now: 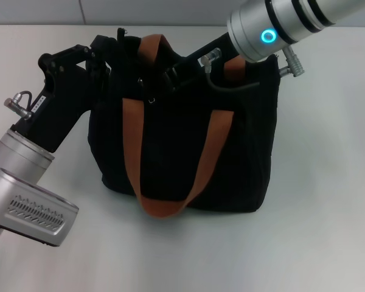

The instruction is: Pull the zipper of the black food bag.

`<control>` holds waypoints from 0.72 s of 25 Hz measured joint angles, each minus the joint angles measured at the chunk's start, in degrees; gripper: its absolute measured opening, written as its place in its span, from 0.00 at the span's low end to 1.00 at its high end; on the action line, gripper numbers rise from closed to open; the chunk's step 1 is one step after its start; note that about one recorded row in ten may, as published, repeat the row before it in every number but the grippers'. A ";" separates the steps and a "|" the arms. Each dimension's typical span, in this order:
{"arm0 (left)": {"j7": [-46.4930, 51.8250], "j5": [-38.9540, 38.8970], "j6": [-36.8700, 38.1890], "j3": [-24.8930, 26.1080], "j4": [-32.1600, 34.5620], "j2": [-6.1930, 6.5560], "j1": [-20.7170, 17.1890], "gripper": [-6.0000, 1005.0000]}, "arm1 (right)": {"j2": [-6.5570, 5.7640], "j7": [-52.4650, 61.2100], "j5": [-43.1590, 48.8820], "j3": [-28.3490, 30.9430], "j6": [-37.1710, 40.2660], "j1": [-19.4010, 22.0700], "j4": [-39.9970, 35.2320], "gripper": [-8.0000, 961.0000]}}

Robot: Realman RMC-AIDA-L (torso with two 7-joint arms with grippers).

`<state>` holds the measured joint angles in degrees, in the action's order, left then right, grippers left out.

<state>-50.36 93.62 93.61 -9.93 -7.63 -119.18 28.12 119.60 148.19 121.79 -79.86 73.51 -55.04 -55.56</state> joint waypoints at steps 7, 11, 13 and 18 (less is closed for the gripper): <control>-0.03 0.04 0.09 0.01 -0.02 0.00 -0.17 0.02 | 0.02 -1.85 0.18 -0.47 -0.66 0.12 -0.20 0.32; -0.03 0.07 0.09 0.00 -0.02 0.00 -0.31 0.02 | 0.02 -4.46 0.04 -0.51 -0.64 0.24 -0.28 0.24; -0.03 0.08 0.09 -0.01 -0.02 0.00 -0.35 0.02 | 0.02 -4.73 0.01 -0.53 -0.59 0.26 -0.32 0.21; -0.02 0.07 -0.15 0.00 -0.02 0.00 -0.35 0.02 | -0.08 -5.69 -0.02 -0.56 0.13 0.41 -1.30 0.12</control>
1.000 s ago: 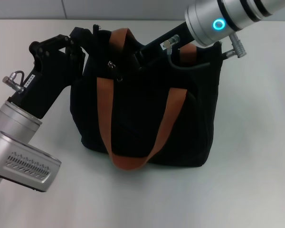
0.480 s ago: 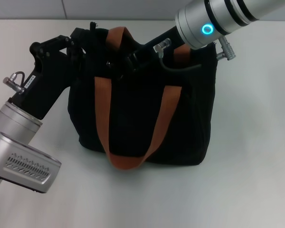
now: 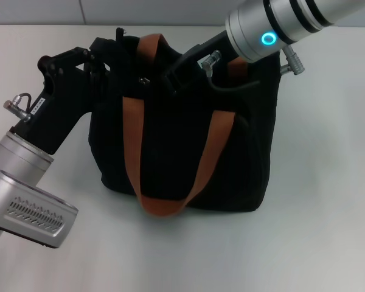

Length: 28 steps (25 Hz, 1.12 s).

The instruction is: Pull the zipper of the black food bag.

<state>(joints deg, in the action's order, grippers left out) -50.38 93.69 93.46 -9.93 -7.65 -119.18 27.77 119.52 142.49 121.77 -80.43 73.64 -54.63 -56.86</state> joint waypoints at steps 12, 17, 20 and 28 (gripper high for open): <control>0.01 -0.06 -0.07 -0.01 0.00 0.00 -0.09 0.02 | -0.40 -1.77 0.29 0.74 4.24 0.14 -0.94 0.01; 0.01 -0.08 -0.11 -0.01 0.00 0.00 -0.09 0.02 | -0.46 -2.10 0.97 0.98 5.18 0.21 -1.00 0.01; 0.02 -0.23 -0.17 0.00 0.00 0.00 -0.09 0.02 | -0.49 -2.11 1.10 1.18 5.71 0.28 -1.00 0.01; 0.02 -0.37 -0.21 0.00 0.00 0.00 -0.12 0.02 | -0.71 -1.74 3.16 2.51 7.79 1.39 -2.26 0.01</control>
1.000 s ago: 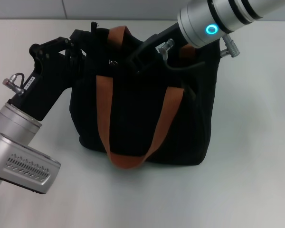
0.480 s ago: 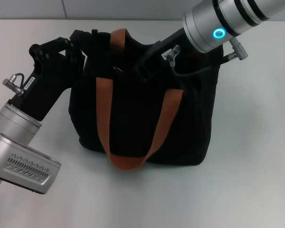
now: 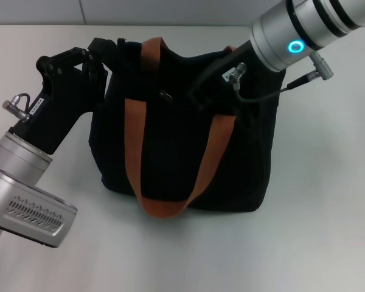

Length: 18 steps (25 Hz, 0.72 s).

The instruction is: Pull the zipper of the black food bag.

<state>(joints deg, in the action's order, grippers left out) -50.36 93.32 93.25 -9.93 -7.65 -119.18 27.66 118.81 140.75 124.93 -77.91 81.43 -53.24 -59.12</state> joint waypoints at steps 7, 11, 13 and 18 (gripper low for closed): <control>0.00 0.00 0.00 0.00 0.00 0.00 -0.05 0.02 | 0.06 0.92 2.64 2.59 3.64 1.85 -2.92 0.01; 0.00 0.01 0.00 0.00 0.00 0.00 -0.06 0.02 | 0.07 1.45 3.19 2.74 4.74 3.09 -4.93 0.01; 0.00 0.03 0.00 0.00 0.00 0.00 -0.09 0.02 | 0.07 1.60 3.29 2.88 5.32 3.65 -5.45 0.01; 0.00 0.03 0.00 0.26 0.00 0.00 -0.16 0.02 | 0.05 2.34 4.84 4.97 8.16 4.88 -7.21 0.01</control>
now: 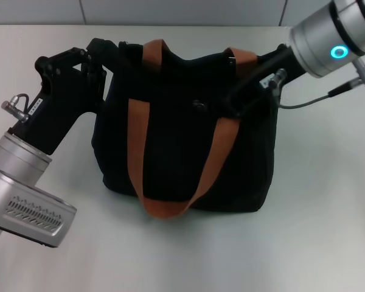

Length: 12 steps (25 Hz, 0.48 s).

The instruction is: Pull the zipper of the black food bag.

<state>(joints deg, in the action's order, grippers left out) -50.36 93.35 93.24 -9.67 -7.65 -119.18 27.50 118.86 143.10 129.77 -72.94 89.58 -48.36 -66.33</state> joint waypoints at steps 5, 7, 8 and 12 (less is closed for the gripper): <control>0.04 0.02 -0.19 0.26 0.00 -0.01 -0.14 0.02 | -0.01 1.30 2.75 2.37 3.37 1.71 -3.33 0.01; 0.05 0.03 -0.27 0.27 0.00 -0.01 -0.15 0.02 | -0.02 1.98 4.01 4.00 5.65 2.99 -5.00 0.01; 0.06 0.03 -0.34 0.27 0.00 0.00 -0.15 0.02 | -0.02 1.98 4.01 4.00 5.65 2.99 -5.00 0.01; 0.07 0.00 -0.68 0.29 0.01 0.00 -0.17 0.02 | -0.03 2.24 4.96 6.64 8.22 4.74 -6.98 0.01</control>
<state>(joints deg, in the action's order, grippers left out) -50.29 93.35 92.56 -9.38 -7.64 -119.18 27.33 118.83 145.34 134.73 -66.30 97.80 -43.62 -73.31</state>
